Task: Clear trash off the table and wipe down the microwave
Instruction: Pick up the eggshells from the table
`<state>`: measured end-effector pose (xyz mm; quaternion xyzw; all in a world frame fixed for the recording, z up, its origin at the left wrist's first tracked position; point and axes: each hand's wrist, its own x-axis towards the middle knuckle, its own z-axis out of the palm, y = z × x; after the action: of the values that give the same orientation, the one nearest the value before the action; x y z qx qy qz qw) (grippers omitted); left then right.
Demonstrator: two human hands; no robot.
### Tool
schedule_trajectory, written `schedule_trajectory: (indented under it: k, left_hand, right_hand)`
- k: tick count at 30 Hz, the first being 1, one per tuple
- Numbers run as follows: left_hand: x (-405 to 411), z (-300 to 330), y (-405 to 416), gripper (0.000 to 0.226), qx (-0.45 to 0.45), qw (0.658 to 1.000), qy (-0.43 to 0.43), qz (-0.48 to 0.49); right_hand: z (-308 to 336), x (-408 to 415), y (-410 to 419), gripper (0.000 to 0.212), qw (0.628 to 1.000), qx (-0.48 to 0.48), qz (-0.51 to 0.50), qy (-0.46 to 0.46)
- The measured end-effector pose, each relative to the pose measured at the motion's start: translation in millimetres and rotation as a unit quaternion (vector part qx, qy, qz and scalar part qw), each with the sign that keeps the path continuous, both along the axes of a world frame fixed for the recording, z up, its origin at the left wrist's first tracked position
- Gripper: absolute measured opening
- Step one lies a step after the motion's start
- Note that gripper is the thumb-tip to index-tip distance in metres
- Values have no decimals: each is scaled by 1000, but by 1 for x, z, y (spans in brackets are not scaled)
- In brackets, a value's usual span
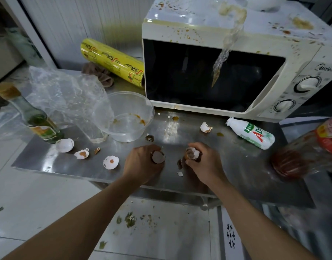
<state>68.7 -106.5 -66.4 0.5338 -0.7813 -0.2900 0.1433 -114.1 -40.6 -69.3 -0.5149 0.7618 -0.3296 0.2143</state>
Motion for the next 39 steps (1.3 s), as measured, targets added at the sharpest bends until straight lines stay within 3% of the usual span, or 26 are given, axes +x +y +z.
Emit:
schedule_trajectory:
  k: [7, 12, 21, 25, 31, 39]
  left_hand:
    - [-22, -1, 3, 45, -11, 999, 40, -22]
    - [-25, -2, 2, 60, 16, 997, 80, -10]
    - [-21, -5, 0, 55, 26, 995, 100, -9]
    - [-20, -6, 0, 54, 23, 996, 87, -6]
    - [-20, -4, 0, 48, 8, 996, 90, -20]
    - [-20, -3, -1, 50, 8, 997, 70, -31]
  right_hand:
    - [19, 3, -1, 48, 998, -27, 27, -54]
    - [21, 16, -9, 42, 997, -35, 46, -59]
    - [12, 23, -10, 46, 992, 4, 55, -111]
    - [13, 17, -8, 25, 997, -32, 35, -57]
    - [8, 24, -9, 26, 994, -40, 96, -27]
    - [7, 10, -13, 22, 996, -86, 39, 4]
